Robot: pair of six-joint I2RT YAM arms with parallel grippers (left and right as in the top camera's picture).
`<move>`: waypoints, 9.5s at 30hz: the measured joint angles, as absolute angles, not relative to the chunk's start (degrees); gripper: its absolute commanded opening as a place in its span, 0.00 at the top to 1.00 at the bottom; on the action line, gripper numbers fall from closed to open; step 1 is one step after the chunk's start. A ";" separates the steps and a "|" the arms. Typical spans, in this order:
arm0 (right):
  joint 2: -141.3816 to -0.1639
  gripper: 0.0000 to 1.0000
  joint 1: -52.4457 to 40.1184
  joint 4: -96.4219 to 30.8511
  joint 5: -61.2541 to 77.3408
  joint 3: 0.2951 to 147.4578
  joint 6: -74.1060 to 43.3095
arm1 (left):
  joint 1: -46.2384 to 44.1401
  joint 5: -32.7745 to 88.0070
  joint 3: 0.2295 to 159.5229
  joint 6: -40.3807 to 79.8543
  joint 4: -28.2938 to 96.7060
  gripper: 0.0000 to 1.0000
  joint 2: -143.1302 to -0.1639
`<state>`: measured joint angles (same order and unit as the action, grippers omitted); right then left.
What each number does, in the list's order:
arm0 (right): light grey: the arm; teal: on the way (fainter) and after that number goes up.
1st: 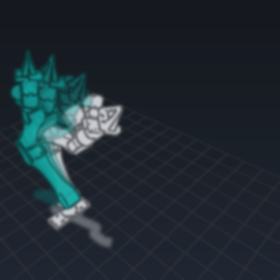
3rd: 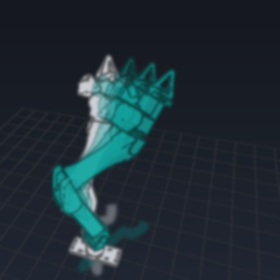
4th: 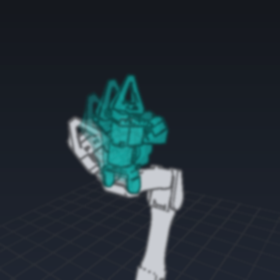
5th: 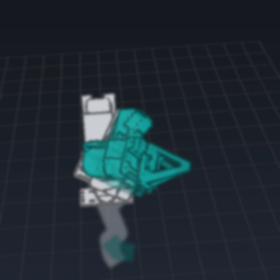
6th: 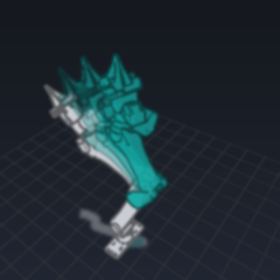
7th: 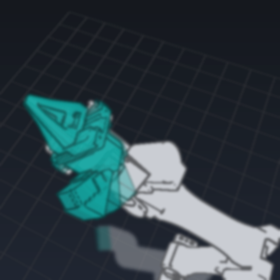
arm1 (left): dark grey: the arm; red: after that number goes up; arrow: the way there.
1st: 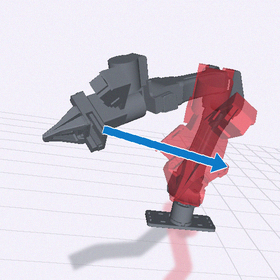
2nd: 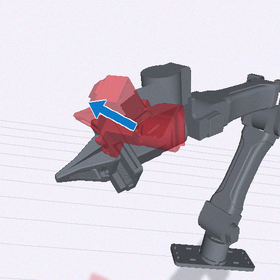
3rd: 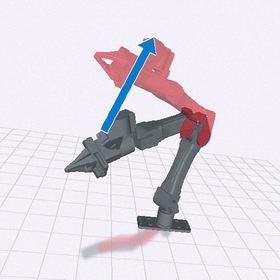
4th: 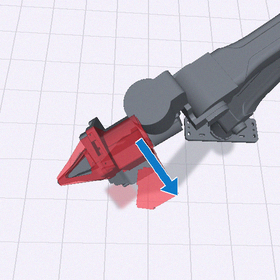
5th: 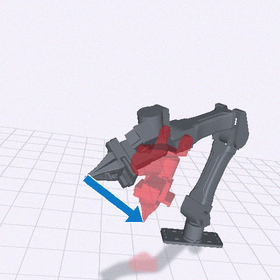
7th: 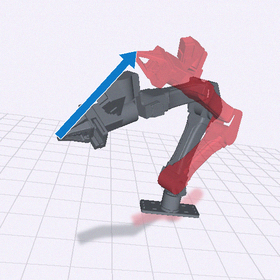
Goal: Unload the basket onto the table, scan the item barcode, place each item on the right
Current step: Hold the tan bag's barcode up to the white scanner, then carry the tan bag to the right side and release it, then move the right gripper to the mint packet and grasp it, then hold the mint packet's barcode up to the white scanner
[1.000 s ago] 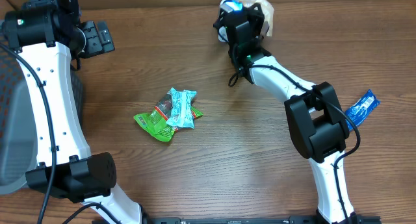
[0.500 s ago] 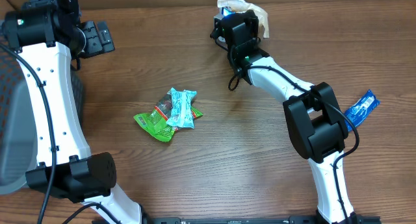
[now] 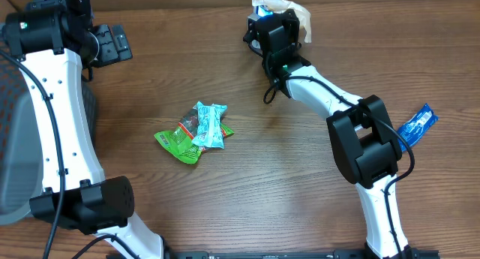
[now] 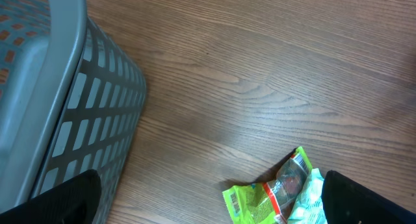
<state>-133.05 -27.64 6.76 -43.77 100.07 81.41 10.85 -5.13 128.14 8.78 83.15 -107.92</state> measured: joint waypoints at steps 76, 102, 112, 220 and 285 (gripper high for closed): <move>-99.39 0.02 13.34 -52.99 29.45 81.80 -6.83 | 10.87 -5.13 128.14 8.75 83.15 0.01 -107.92; -115.50 0.00 -29.19 -23.29 34.30 83.31 -23.83 | 10.87 -5.13 128.14 8.75 83.15 0.00 -107.92; -125.64 0.05 -33.30 -9.02 36.03 83.29 -29.10 | 10.87 -5.13 128.14 8.75 83.15 0.00 -107.92; -131.02 0.96 -15.86 43.46 31.24 95.68 47.42 | 10.85 -5.10 128.14 8.78 83.15 0.01 -107.92; -147.35 0.96 -12.23 39.29 37.04 112.18 39.51 | 10.85 -5.10 128.14 8.75 83.15 0.00 -107.92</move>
<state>-147.35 -12.23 39.29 37.04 112.18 39.51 10.85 -5.10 128.14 8.75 83.15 -107.92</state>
